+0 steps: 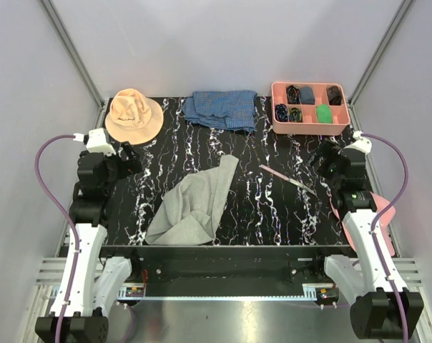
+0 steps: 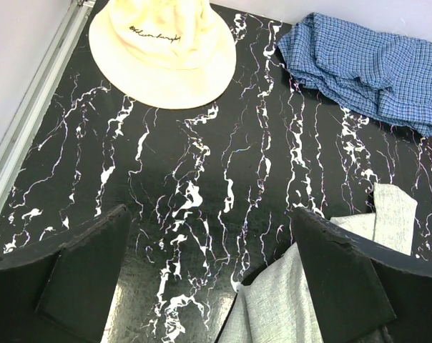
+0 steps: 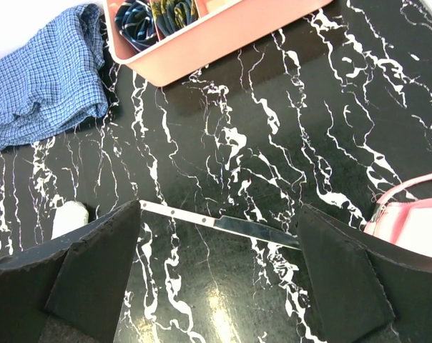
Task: Fold the napkin, place the utensils inside, and roll it up
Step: Flatten the napkin out
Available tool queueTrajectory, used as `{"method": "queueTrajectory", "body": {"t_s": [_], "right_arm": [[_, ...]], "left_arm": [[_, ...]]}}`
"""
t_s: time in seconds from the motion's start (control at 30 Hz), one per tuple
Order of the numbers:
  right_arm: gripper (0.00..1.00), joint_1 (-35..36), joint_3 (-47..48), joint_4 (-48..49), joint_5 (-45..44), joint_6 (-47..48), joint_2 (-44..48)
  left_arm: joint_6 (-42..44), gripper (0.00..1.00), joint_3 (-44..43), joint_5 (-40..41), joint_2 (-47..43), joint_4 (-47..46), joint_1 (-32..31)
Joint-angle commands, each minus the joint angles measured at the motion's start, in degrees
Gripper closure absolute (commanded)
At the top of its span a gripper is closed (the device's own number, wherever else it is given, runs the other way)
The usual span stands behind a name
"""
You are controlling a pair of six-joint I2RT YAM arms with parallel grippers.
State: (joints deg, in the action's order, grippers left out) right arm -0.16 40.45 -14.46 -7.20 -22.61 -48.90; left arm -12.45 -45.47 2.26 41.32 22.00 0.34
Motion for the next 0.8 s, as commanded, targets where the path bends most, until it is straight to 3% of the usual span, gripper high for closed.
{"method": "queueTrajectory", "body": {"t_s": [0.0,0.4,0.53,0.67,0.77], "right_arm": [[0.0,-0.2,3.0,-0.8,1.3,-0.7,-0.6],[0.0,-0.2,4.7,-1.9,6.6,0.5,-3.6],[0.0,-0.2,6.7,-2.6,11.9,-0.4,-7.6],[0.09,-0.2,7.5,-2.8,19.6,-4.8,-13.4],[0.11,3.0,7.8,-2.8,20.2,-5.9,-17.9]], "left_arm": [[0.6,0.01,-0.3,-1.1,-0.3,-2.0,-0.1],[1.9,0.01,0.4,-1.9,-0.5,-2.0,-0.1],[-0.5,0.03,1.4,-8.1,0.9,-2.3,-0.1],[-3.9,0.09,1.6,-5.4,5.1,-1.3,-9.1],[-5.5,0.09,1.4,-0.1,7.5,-0.2,-16.7]]}}
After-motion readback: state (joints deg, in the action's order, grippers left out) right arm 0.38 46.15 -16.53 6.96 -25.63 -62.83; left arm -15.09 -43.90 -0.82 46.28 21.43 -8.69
